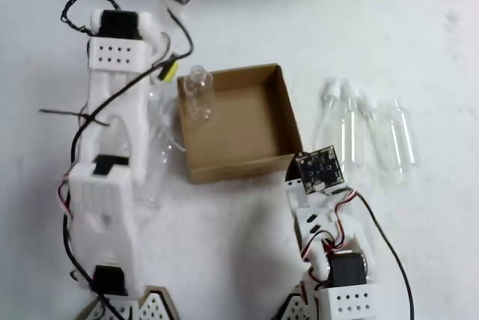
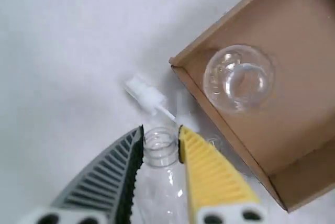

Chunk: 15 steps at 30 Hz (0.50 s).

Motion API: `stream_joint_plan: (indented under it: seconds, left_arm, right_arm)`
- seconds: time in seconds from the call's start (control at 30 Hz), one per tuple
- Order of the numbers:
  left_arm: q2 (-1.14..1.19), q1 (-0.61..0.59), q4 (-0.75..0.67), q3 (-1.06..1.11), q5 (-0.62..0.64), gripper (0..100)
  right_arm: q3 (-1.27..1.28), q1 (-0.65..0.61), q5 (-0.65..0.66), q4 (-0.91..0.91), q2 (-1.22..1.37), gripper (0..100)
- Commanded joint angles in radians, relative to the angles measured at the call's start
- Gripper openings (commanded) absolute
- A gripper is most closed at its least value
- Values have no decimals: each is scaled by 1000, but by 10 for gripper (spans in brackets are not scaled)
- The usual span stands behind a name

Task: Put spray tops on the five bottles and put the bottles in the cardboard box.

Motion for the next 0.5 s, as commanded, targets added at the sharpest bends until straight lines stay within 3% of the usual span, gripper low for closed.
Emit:
stream_joint_plan:
  seconds: [0.0,0.27,0.47]
  left_arm:
    - [-232,16,6,81,66,35]
    - [-584,65,-17,382,186,35]
    - [-911,142,-201,713,193,35]
  right_arm:
    - [9,15,6,2,-5,25]
    - [9,27,6,1,-5,25]
    - [9,27,6,1,-5,25]
